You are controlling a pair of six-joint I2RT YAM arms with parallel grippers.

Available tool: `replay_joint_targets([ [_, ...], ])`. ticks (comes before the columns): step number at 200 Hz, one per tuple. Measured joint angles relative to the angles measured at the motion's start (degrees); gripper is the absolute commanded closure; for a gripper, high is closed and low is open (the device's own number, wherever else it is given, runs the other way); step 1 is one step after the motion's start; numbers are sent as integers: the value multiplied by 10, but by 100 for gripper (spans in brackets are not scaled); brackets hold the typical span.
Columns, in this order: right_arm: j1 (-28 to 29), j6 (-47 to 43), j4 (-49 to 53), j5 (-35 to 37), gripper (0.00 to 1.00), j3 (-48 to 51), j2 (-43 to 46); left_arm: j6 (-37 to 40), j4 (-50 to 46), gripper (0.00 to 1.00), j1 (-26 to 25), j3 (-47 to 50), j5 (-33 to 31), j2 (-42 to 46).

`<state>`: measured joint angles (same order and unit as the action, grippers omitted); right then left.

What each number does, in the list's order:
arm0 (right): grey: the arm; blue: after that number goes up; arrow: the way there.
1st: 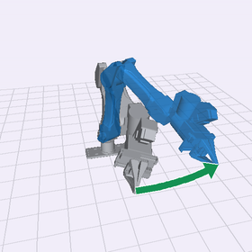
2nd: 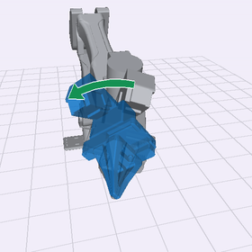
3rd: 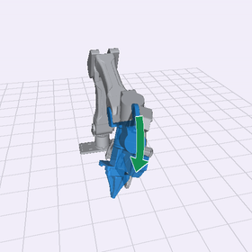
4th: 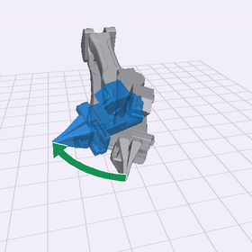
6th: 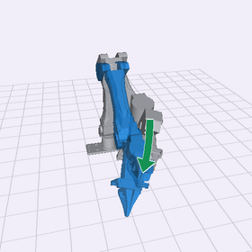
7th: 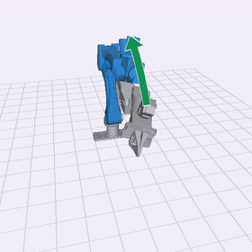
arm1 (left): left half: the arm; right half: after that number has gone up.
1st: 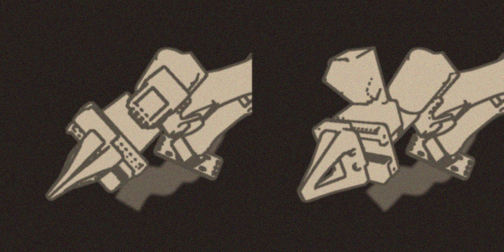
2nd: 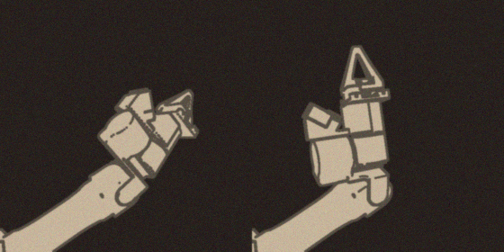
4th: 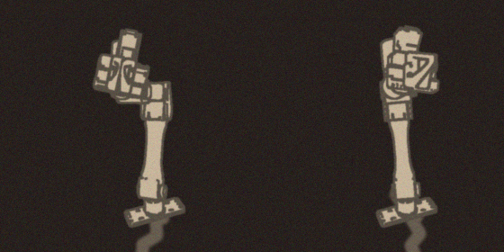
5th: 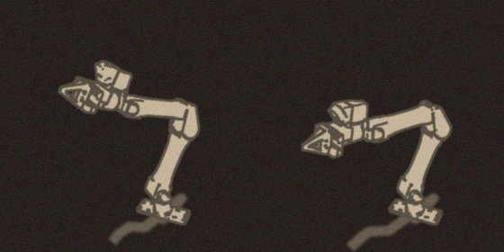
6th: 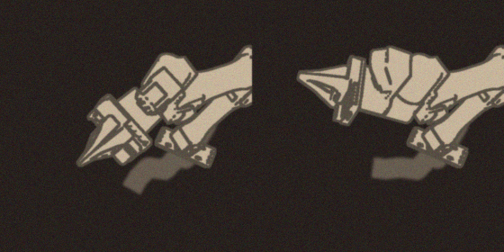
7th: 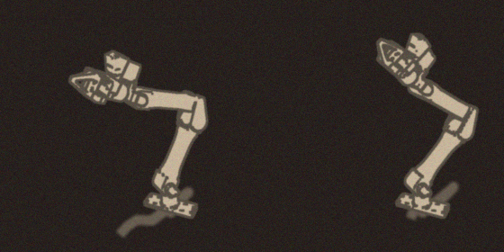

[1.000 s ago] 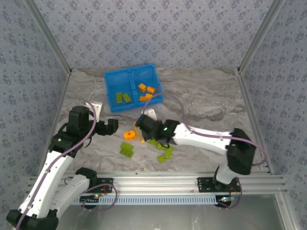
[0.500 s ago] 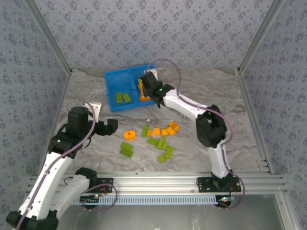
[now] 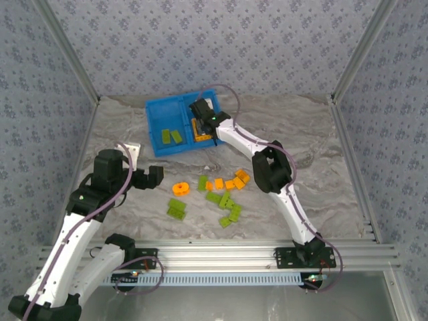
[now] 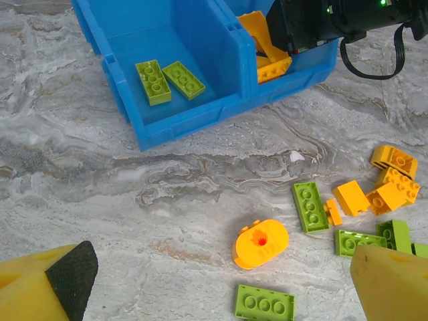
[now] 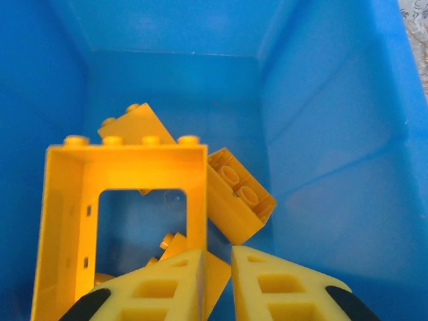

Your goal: Sort the legos into containers by color

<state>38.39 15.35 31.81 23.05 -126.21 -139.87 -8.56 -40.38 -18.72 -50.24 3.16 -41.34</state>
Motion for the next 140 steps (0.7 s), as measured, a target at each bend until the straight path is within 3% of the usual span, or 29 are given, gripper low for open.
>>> replay_joint_targets([
  [30, 0, 0, 7, -8, 77, 38, 49, 2, -1, 1, 0, 0, -2, -8],
  [54, 0, 0, -11, -26, 75, 148, 170, 2, -1, 1, 0, 0, -8, -26],
  [86, 3, 1, -80, -78, 44, 355, 415, -31, 2, 1, -23, 2, -15, -49],
  [116, 7, 14, -136, -118, 19, 526, 629, -123, 34, 1, -119, 32, -51, -75],
  [140, 9, 20, -143, -130, 3, 620, 711, -191, 54, 1, -185, 54, -78, -145],
])
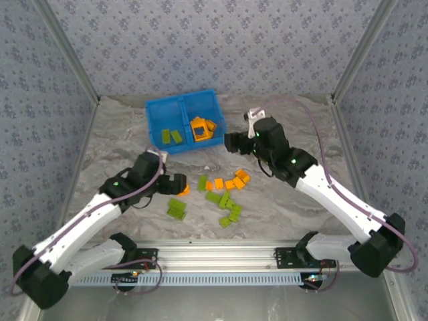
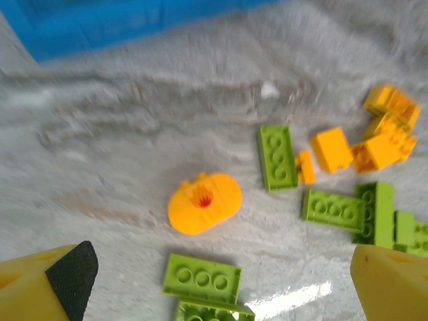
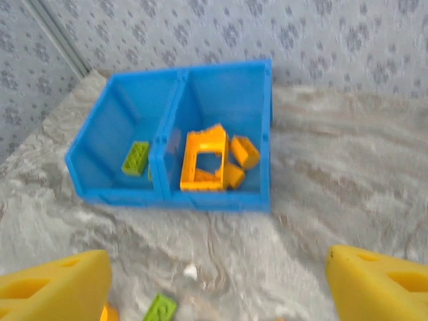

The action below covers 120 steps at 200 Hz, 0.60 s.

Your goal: Sort the legos into containers by color

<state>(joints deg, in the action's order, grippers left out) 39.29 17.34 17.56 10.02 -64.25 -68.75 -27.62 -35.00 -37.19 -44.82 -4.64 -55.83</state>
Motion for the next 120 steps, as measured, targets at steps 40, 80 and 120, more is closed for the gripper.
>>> replay_joint_targets([
  [40, 0, 14, 26, -11, 0, 76, 19, -57, 41, 1, -15, 12, -14, -148],
  [80, 0, 17, 35, -13, 0, 82, 20, -87, 98, 1, -15, 7, -24, -252],
  [120, 0, 17, 42, -13, 0, 82, 20, -111, 131, 2, -15, -19, -49, -349],
])
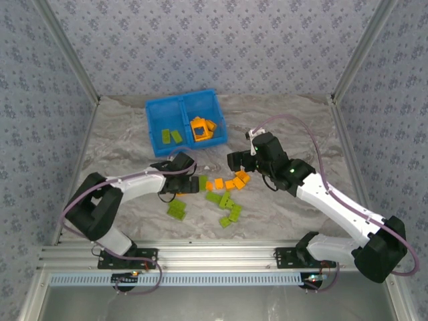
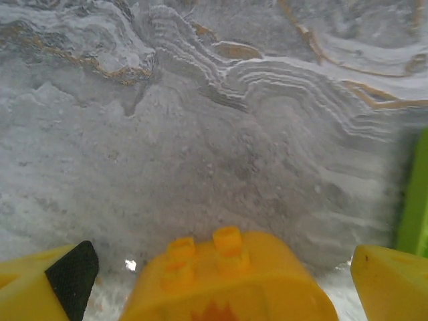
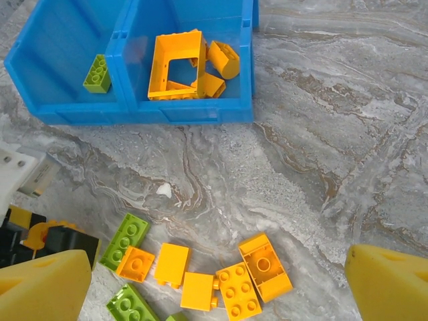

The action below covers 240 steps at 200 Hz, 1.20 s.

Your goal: Sort the legos into containers by color

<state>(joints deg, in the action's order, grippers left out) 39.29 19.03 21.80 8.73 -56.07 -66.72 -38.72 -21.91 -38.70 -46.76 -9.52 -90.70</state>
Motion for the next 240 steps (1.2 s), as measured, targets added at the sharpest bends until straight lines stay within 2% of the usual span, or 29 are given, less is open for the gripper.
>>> replay_joint_targets([
  [33, 0, 2, 11, 0, 0, 0, 10, -25, 2, 18, -2, 0, -17, -2],
  [69, 0, 12, 11, -2, 0, 0, 16, -45, 7, 25, -16, 5, -20, 4],
  [129, 0, 20, 12, -2, 0, 0, 16, -67, 5, 48, -33, 9, -19, 18],
  [167, 0, 25, 18, 1, 0, 0, 18, -59, -15, 52, -36, -9, -19, 35],
  [203, 0, 26, 26, 5, 0, -3, 29, 0, -42, 51, -42, -138, -30, 42],
  [222, 0, 26, 29, 9, 0, -8, 33, 59, -49, 50, -40, -259, -54, 17],
  [240, 0, 26, 35, 13, 0, -9, 40, 114, -41, 50, -26, -379, -67, -41],
])
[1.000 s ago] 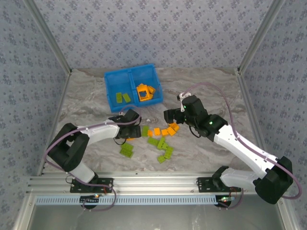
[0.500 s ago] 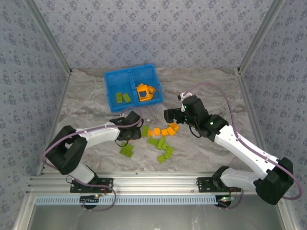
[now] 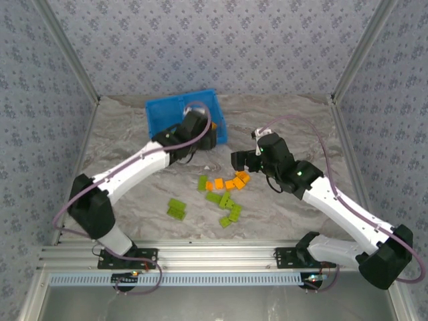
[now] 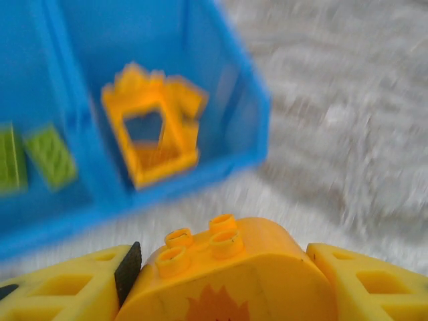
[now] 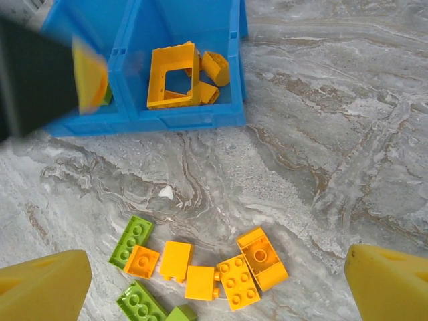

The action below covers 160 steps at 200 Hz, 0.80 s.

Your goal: Sort the legos into containers by color

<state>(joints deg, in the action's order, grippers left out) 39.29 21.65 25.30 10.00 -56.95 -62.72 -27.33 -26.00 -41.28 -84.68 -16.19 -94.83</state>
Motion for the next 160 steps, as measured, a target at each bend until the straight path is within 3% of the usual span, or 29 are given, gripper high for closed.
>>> replay_joint_targets([
  [46, 0, 6, 27, 14, 0, 0, 36, 112, 2, 51, 72, -252, 0, -206],
  [102, 0, 15, 46, 27, 0, 0, 87, 152, -74, 52, 130, -522, 31, -450],
  [129, 0, 15, 60, 27, 0, 0, 92, 158, -115, 42, 132, -566, 40, -504],
  [160, 0, 15, 69, 29, 0, 0, 98, 153, -141, 29, 132, -566, 59, -506],
])
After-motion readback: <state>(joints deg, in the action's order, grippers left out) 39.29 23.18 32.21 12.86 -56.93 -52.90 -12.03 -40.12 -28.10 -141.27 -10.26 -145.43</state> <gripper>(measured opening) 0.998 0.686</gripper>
